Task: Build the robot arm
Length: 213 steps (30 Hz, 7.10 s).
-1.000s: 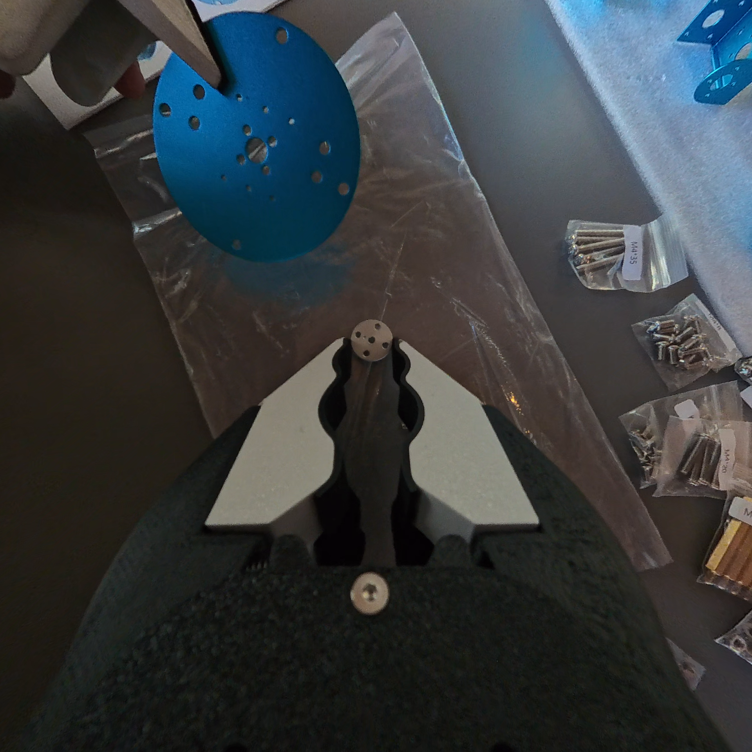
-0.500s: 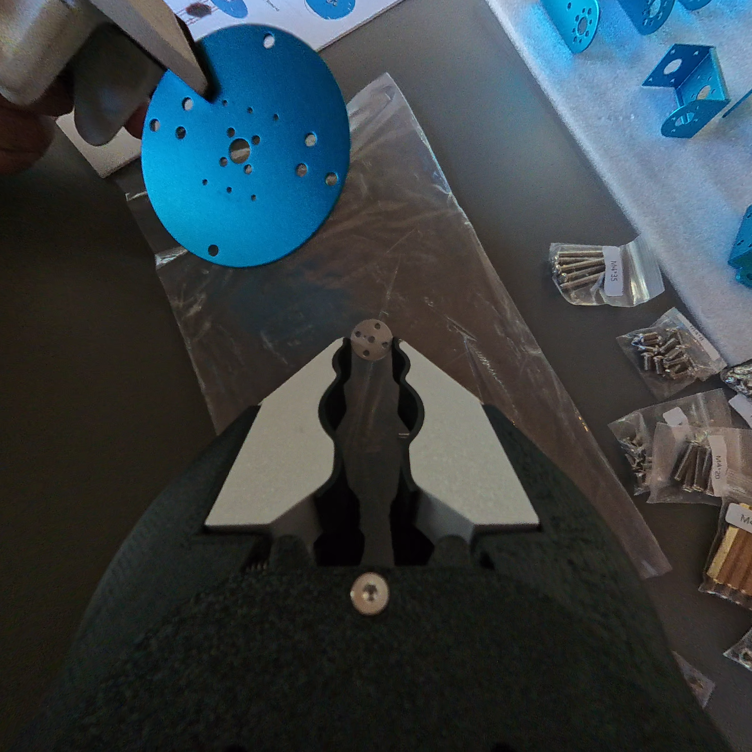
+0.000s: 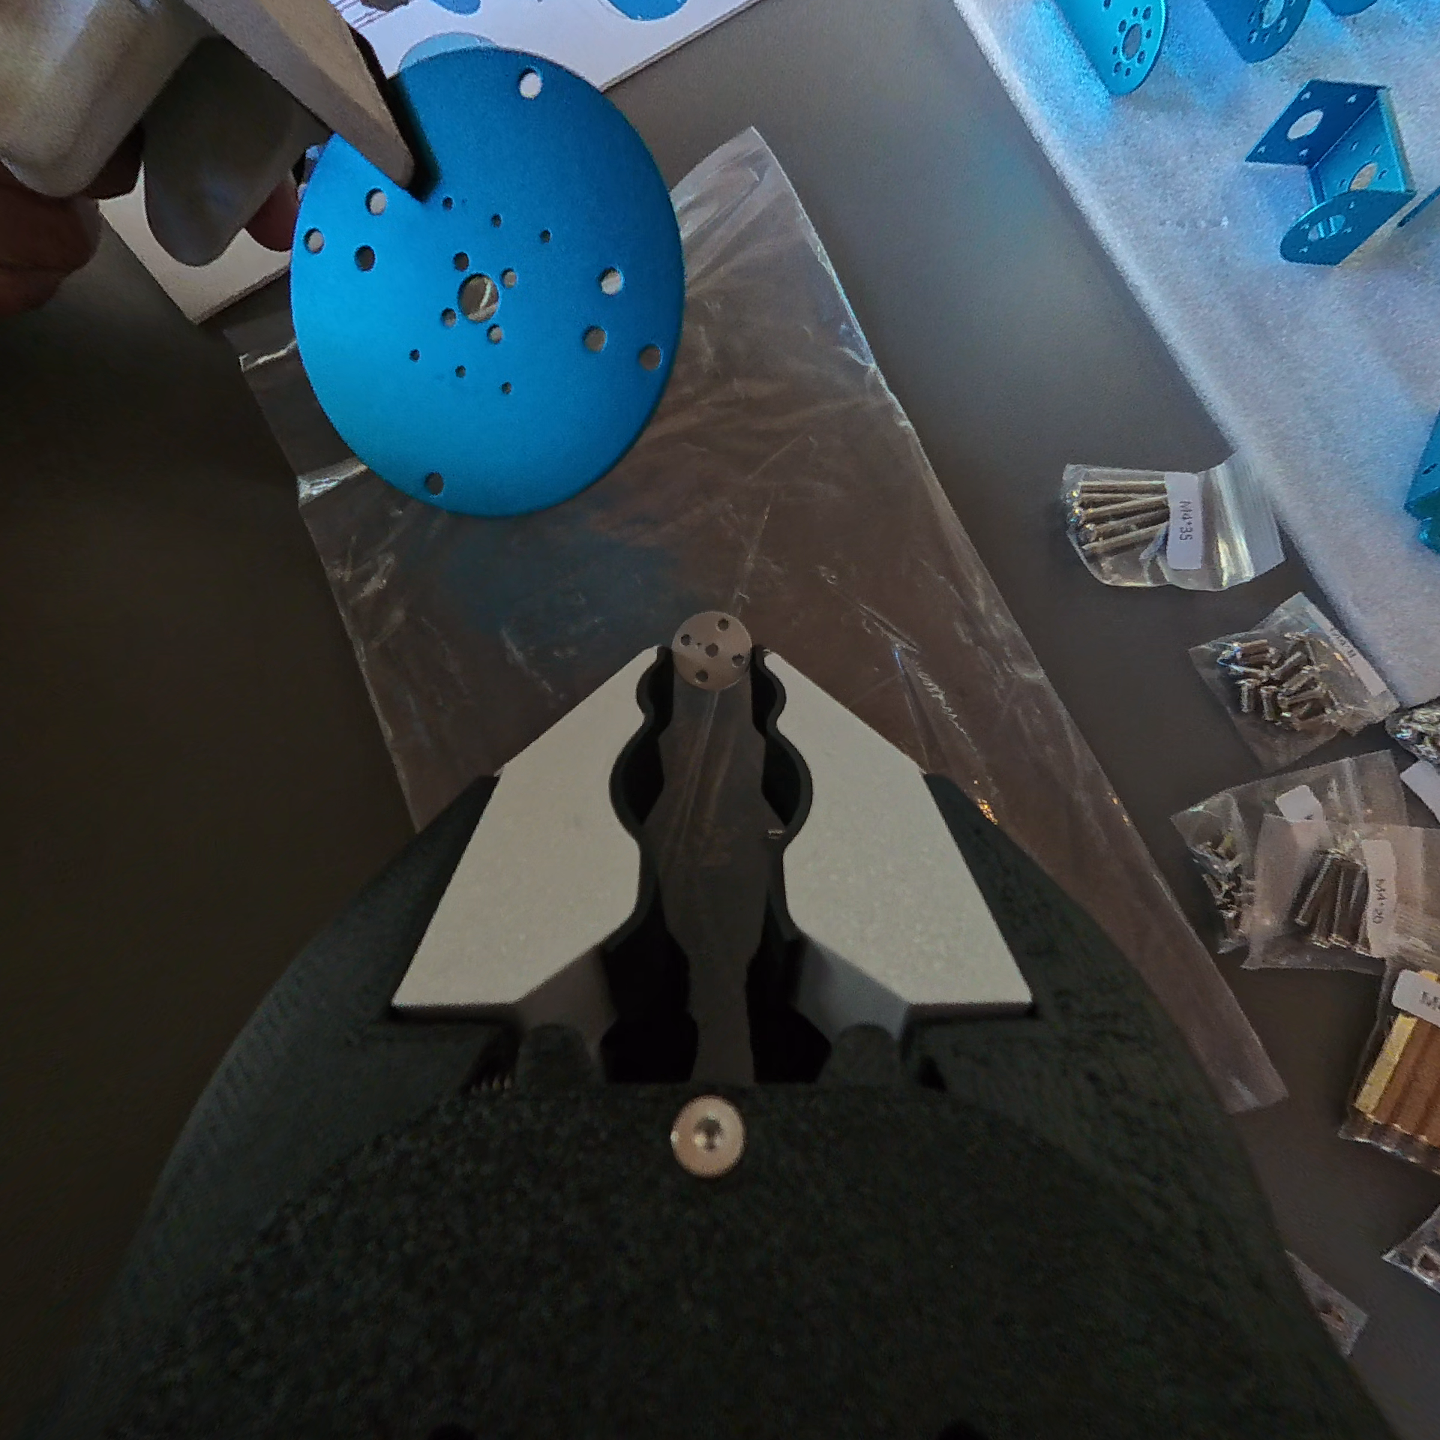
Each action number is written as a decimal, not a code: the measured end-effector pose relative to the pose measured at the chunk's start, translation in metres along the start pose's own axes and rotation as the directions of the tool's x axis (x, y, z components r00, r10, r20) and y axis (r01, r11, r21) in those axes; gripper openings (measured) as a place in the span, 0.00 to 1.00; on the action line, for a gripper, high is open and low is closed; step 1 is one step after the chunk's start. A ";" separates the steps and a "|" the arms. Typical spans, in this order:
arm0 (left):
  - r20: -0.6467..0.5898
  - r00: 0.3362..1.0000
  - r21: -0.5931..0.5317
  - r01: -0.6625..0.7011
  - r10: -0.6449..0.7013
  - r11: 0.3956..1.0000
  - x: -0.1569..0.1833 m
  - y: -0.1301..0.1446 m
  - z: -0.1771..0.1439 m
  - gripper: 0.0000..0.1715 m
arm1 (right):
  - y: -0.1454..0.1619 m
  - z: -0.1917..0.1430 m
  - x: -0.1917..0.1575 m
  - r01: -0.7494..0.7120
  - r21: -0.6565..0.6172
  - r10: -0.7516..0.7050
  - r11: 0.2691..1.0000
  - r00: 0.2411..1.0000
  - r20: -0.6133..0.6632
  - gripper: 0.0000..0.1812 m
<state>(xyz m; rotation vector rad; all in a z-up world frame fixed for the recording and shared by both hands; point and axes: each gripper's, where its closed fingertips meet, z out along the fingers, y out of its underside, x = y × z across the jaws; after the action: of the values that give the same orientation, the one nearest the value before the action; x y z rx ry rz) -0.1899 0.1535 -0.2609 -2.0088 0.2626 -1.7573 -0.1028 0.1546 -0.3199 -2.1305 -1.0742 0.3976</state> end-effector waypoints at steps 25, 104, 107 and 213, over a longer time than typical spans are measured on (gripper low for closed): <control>-0.024 0.999 0.010 0.035 -0.034 0.999 -0.001 -0.001 -0.001 0.01 | 0.007 0.003 -0.004 0.002 -0.030 -0.001 1.000 1.000 0.020 0.10; -0.074 0.997 0.210 0.000 0.015 0.978 0.014 -0.043 -0.036 0.25 | -0.106 -0.033 -0.035 0.364 0.457 -0.170 0.811 0.895 -0.412 0.00; -0.108 0.985 0.273 -0.098 0.132 0.957 0.020 -0.052 -0.045 0.25 | -0.108 -0.041 -0.019 -0.166 0.627 0.222 0.761 0.975 -0.011 0.00; 0.012 0.989 0.054 0.147 -0.148 0.988 -0.015 0.002 -0.012 0.01 | -0.012 -0.003 -0.016 0.212 0.005 -0.208 0.977 0.954 0.214 0.11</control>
<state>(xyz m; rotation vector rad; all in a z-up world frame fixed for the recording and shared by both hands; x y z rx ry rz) -0.2038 0.1556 -0.2745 -2.0493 0.0628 -1.8166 -0.1178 0.1452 -0.3103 -1.9957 -1.4171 0.5241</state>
